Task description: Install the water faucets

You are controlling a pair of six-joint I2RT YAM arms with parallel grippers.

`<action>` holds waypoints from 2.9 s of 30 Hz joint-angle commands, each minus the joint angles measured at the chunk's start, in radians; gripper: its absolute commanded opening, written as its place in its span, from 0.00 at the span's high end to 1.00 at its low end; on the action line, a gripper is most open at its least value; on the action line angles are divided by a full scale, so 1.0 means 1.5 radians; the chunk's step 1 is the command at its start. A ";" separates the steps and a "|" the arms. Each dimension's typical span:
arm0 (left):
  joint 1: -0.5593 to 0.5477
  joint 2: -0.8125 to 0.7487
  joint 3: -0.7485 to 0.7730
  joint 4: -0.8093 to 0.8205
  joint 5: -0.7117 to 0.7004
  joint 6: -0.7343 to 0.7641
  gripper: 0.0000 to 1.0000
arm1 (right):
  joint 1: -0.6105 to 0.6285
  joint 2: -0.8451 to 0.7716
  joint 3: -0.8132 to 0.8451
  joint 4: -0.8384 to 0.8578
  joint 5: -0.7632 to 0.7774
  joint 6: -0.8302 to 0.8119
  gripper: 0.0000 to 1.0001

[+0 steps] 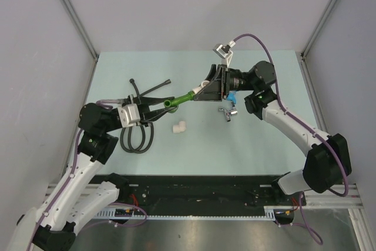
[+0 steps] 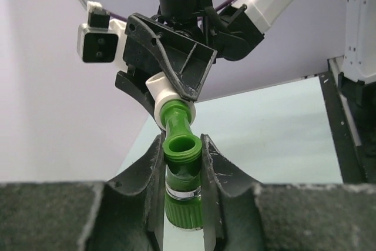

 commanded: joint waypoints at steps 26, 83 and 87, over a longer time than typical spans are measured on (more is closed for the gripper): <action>0.004 0.068 -0.008 0.131 -0.360 -0.609 1.00 | -0.111 -0.245 0.030 -0.454 0.281 -0.744 0.00; 0.004 0.080 0.026 0.173 -0.052 -0.220 1.00 | -0.035 -0.119 0.007 -0.144 0.069 -0.394 1.00; 0.004 0.036 0.005 0.153 -0.032 -0.101 0.99 | -0.048 -0.078 0.007 -0.007 0.031 -0.189 1.00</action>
